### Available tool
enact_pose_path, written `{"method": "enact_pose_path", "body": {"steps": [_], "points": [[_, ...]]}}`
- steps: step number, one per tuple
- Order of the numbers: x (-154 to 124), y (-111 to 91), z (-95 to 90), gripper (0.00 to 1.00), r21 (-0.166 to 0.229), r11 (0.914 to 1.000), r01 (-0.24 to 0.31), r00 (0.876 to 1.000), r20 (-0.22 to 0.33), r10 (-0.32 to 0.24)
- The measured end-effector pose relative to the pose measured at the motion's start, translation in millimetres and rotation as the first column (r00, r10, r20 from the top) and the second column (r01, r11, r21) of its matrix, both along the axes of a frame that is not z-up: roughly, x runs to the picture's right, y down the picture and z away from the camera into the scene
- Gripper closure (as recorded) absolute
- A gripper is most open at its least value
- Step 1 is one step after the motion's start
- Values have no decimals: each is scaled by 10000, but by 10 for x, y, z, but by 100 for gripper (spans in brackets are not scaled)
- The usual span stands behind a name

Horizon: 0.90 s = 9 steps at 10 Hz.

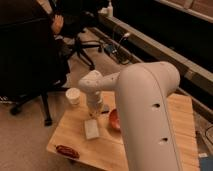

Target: Push the eraser across the table

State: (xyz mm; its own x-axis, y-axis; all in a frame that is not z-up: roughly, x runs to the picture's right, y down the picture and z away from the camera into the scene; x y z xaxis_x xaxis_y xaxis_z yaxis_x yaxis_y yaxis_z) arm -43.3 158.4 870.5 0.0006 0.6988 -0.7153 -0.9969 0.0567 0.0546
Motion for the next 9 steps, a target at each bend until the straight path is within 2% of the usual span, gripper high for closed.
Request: {"method": "enact_pose_path", "body": {"steps": [2,4,7,9], "points": [[23,24,58,71,-18,10000,87,9999,-79,-87],[112,-20,156,71,186,9997,127,9990,-424,-119],[231,-212,319,71,844,9964,106,9958,-920,-28],[228,-349,430,71,1336,9910,57,9951,-984,75]]}}
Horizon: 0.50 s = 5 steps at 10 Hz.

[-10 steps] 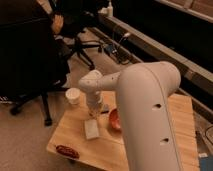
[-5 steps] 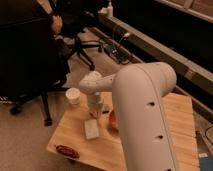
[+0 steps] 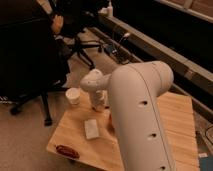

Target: Push the eraser across the table

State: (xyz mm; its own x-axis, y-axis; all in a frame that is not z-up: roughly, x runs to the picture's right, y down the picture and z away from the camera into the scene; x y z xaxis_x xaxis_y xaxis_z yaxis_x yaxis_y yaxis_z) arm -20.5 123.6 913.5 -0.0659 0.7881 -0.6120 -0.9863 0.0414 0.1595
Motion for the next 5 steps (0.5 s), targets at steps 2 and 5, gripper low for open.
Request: {"method": "enact_pose_path", "body": {"steps": [2,5], "points": [[-61,-141,97,71,445,9990,-99,9999,18,99],[-55,-251,278,71,721,9970,-282,9995,-91,289]]}}
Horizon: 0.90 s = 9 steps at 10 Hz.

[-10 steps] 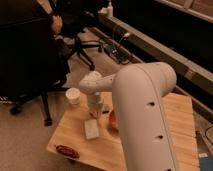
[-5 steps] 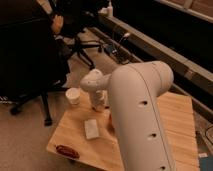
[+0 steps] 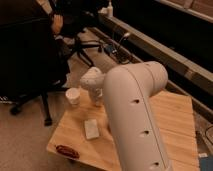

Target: Push the eraser across the table

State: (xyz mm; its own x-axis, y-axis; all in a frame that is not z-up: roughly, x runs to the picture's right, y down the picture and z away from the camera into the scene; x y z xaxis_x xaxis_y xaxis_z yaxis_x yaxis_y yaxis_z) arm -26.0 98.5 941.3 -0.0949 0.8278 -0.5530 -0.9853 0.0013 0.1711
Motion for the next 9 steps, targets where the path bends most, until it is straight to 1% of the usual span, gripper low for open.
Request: {"method": "enact_pose_path", "body": {"steps": [3,5,7,9], "points": [[103,-107,111,71,124,9991,-416,9989,-207,419],[159,-219,147,71,330,9972,-667,9975,-229,674],[197,-289,180,71,446,9957,-812,9963,-239,824],[176,-387,223,71,581,9948,-839,9962,-167,850]]}}
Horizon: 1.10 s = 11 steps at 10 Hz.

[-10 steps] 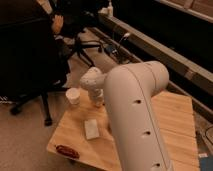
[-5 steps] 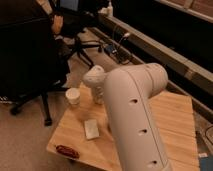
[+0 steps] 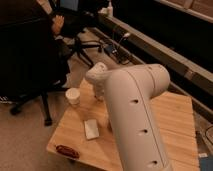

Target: Push the eraser across the table

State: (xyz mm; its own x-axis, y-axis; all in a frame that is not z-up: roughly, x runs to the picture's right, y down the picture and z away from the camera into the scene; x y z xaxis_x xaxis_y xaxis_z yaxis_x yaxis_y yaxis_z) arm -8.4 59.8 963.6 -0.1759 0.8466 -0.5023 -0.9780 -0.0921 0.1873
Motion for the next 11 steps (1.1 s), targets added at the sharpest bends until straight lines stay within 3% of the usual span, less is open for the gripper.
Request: {"method": "enact_pose_path", "body": {"steps": [4,8,11], "points": [[-18,-264,100,71,400,9991,101,9999,65,-104],[-352,-486,-15,71,479,9969,-627,9919,1138,569],[-594,-666,-11,71,708,9950,-704,9837,1705,575]]}}
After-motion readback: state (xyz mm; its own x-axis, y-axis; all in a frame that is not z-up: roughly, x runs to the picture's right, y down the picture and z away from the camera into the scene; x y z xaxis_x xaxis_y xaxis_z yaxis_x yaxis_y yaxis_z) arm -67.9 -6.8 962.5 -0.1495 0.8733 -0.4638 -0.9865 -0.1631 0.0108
